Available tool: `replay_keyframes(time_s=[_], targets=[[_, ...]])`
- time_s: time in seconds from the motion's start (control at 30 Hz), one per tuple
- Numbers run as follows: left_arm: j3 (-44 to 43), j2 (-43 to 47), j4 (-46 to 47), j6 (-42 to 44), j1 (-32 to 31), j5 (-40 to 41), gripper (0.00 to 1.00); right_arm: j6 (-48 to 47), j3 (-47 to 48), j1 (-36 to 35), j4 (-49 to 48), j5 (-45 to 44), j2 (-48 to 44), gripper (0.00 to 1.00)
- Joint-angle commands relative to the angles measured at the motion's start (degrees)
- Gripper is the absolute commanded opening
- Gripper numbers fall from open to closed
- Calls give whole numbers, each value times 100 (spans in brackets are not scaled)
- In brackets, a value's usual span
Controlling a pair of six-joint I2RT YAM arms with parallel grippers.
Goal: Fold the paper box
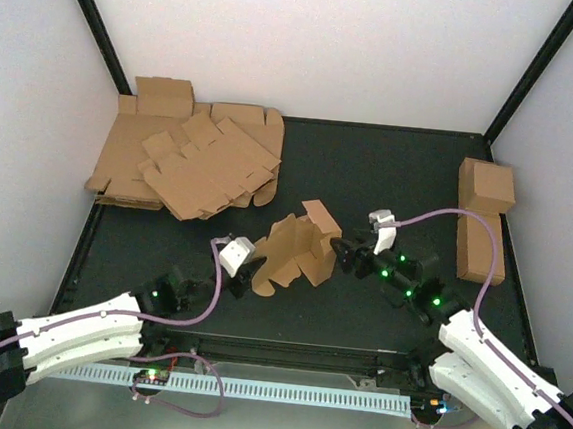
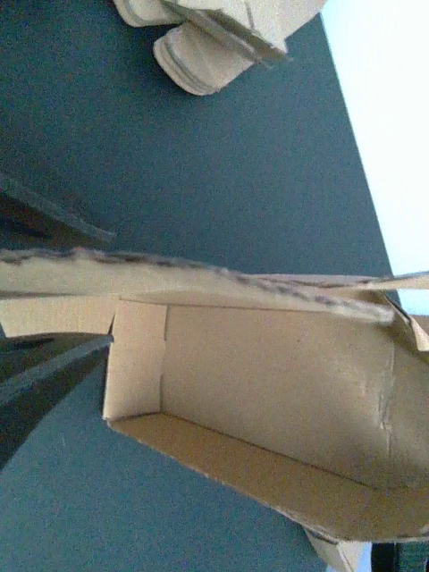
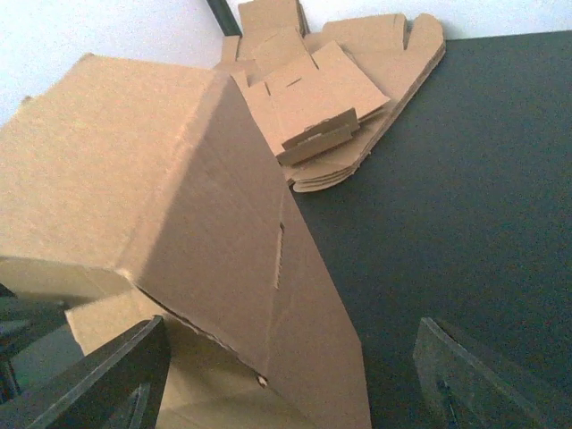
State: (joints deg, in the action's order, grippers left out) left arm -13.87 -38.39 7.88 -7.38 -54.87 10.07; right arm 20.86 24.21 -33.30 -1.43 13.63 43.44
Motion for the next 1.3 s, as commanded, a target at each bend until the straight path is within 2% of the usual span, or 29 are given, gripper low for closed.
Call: replay_keyframes(time_s=[0.0, 0.03, 0.1, 0.33, 0.47, 0.5, 0.57, 0.63, 0.7, 0.83, 0.93, 1.03, 1.13, 1.27], targets=[[-25, -193, 567, 111, -6, 230, 19, -120, 177, 16, -69, -59, 163, 78], [-28, -209, 569, 123, -6, 225, 11, -144, 219, 16, 39, -86, 235, 78], [-22, -206, 545, 146, -6, 184, 3, -198, 330, 16, 273, -162, 402, 78], [15, -177, 410, 200, -6, -108, 2, -162, 379, 6, 239, -159, 419, 78], [7, -225, 360, 128, -6, -142, 3, -319, 696, 8, 647, -245, 690, 76], [-5, -223, 318, 90, -6, -145, 12, -366, 743, 8, 728, -240, 741, 76], [-35, -171, 210, 25, -6, -129, 39, -442, 731, 8, 745, -202, 758, 74], [-65, -28, 93, -77, -7, -100, 55, -461, 709, 3, 703, -134, 745, 71], [-116, 190, -45, -185, -6, -60, 68, -480, 717, 8, 694, -64, 745, 70], [-338, 715, -274, -229, -6, 203, 86, -534, 755, -1, 681, 57, 770, 70], [-684, 1056, -472, -322, 7, 409, 95, -598, 820, -1, 734, 63, 811, 71], [-1290, 1039, -1018, -485, 48, 578, 96, -642, 878, -10, 772, 96, 860, 70], [-2065, 632, -1662, -596, 126, 560, 91, -648, 917, -18, 786, 120, 892, 70], [-3105, -59, -2415, -727, 395, 72, 79, -693, 962, -19, 825, 139, 903, 70]])
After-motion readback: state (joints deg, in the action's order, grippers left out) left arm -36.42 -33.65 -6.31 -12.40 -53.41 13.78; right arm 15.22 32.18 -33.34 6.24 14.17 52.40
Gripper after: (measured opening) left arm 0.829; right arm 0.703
